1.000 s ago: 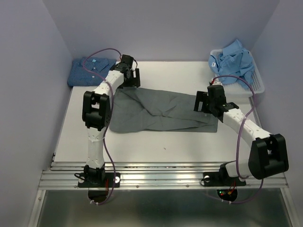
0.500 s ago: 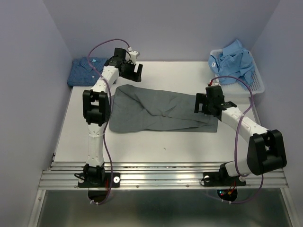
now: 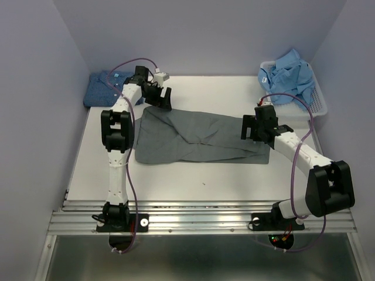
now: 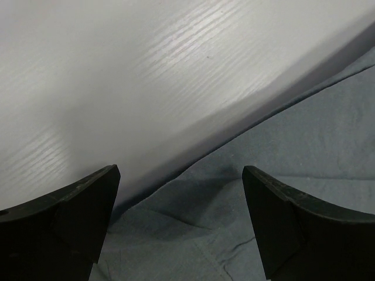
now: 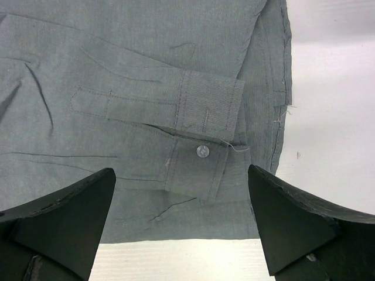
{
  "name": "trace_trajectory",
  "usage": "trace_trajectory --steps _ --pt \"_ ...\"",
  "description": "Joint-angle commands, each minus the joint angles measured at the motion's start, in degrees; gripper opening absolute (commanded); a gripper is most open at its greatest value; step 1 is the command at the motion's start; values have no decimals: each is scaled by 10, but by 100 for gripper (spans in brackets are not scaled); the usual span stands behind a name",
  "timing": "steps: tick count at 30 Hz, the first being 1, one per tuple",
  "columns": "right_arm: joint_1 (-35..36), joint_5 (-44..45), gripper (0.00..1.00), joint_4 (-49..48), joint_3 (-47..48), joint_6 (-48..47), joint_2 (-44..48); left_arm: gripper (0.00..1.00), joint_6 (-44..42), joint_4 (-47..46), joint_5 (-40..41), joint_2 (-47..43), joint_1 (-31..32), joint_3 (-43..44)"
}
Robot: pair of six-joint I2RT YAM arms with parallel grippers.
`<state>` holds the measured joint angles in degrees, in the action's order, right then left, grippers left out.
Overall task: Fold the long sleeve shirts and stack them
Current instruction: Fold the shirt
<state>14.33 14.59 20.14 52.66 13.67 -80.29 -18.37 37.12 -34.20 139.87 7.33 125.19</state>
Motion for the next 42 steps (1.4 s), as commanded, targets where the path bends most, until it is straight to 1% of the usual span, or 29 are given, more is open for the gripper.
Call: trace_trajectory --steps 1,5,8,9,15,18,20,21,23,24,25,27,29,32,33,34,35,36,37,38,40,42 --pt "4 6 100 -3 24 -5 4 98 2 -13 -64 -43 0 -14" --pt "4 6 100 -3 24 -6 3 97 11 -23 -70 -61 0 -38" --pt "4 8 100 -3 22 -6 4 93 11 -24 -66 -70 -1 -51" --pt "4 11 100 -3 22 -7 4 88 11 -23 -63 -72 -1 -60" --pt "4 14 100 -3 24 -7 1 81 24 -25 -56 -93 -4 -72" --pt "4 14 100 -4 23 -7 0 80 27 -31 -62 -111 -5 -81" --pt "4 16 100 -4 23 -6 1 75 32 -38 -64 -120 -6 -92" --pt "4 18 100 -4 23 -7 0 71 33 -40 -64 -123 -6 -95" --pt "4 21 100 -4 23 -8 -2 59 35 -42 -68 -133 -7 -102" --pt "4 21 100 -4 23 -8 -3 44 33 -41 -74 -136 -8 -110" --pt "4 22 100 -4 23 -8 -3 35 31 -41 -79 -140 -9 -115" --pt "4 21 100 -4 24 -8 -7 25 28 -42 -72 -146 -10 -131" --pt "4 22 100 -3 24 -8 -9 26 31 -50 -65 -150 -9 -139" --pt "4 22 100 -4 24 -8 -9 33 31 -44 -60 -140 -12 -131" --pt "4 21 100 -3 24 -8 -9 39 31 -37 -50 -136 -12 -120" --pt "4 19 100 -3 24 -8 -8 40 31 -35 -45 -128 -13 -115" --pt "4 18 100 -2 24 -8 -7 43 32 -35 -38 -125 -13 -110" --pt "4 16 100 -3 24 -8 -7 50 33 -37 -25 -123 -13 -102" --pt "4 16 100 -2 24 -8 -6 50 36 -38 -19 -118 -14 -96" --pt "4 15 100 -2 24 -8 -6 58 34 -38 -15 -115 -14 -83" --pt "4 15 100 -2 23 -8 -6 59 30 -35 -12 -106 -14 -66" --pt "4 12 100 0 23 -8 -5 70 11 -23 -14 -94 -14 -40"
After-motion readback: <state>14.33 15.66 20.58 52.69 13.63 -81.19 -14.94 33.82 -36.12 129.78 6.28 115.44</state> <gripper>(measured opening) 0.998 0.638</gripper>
